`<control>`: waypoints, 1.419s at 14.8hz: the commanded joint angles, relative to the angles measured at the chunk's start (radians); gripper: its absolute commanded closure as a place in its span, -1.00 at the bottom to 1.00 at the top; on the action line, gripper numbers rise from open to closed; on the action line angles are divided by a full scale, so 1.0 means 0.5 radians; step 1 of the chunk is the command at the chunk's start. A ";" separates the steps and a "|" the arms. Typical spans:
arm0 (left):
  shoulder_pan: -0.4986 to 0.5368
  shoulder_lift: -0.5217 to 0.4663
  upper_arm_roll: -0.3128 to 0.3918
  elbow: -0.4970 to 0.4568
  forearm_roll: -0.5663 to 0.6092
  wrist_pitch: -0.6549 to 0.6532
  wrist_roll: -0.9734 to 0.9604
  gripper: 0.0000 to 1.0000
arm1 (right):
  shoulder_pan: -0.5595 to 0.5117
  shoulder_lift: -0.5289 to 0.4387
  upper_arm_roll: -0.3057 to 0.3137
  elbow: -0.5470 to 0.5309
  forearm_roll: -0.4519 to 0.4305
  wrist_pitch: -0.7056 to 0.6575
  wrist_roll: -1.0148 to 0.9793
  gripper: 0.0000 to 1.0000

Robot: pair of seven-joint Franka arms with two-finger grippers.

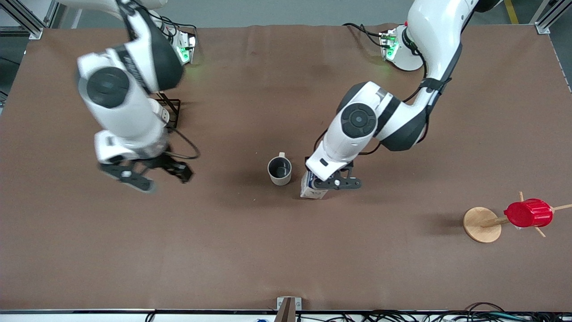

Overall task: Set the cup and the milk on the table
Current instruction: 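Lower the mug with the right gripper while the left carries the milk over, then open the right gripper and withdraw while the left lowers the milk beside the mug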

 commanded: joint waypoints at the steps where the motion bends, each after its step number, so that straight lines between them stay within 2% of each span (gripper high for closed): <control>1: -0.044 0.028 0.012 0.063 0.075 -0.049 -0.065 0.90 | -0.018 -0.235 -0.269 -0.103 0.239 -0.073 -0.437 -1.00; 4: -0.048 0.035 0.012 0.048 0.075 -0.052 -0.087 0.90 | -0.149 -0.389 -0.374 -0.085 0.384 -0.318 -0.947 -1.00; 8: -0.087 0.050 0.012 0.014 0.078 -0.067 -0.087 0.90 | -0.131 -0.592 -0.692 -0.085 0.525 -0.549 -1.426 -1.00; 13: -0.103 0.065 0.015 0.014 0.078 -0.083 -0.087 0.86 | -0.088 -0.601 -0.693 -0.078 0.529 -0.543 -1.427 -1.00; 14: -0.103 0.068 0.015 0.014 0.078 -0.083 -0.087 0.67 | -0.088 -0.601 -0.693 -0.075 0.529 -0.543 -1.427 -1.00; 17: -0.103 0.074 0.015 0.020 0.078 -0.083 -0.071 -0.73 | -0.088 -0.601 -0.693 -0.075 0.529 -0.558 -1.427 -1.00; 18: -0.100 0.071 0.015 0.023 0.081 -0.083 -0.071 -0.96 | -0.088 -0.601 -0.690 -0.075 0.529 -0.561 -1.427 -1.00; 21: -0.084 0.038 0.012 0.029 0.078 -0.083 -0.077 -1.00 | -0.088 -0.601 -0.690 -0.075 0.529 -0.564 -1.424 -1.00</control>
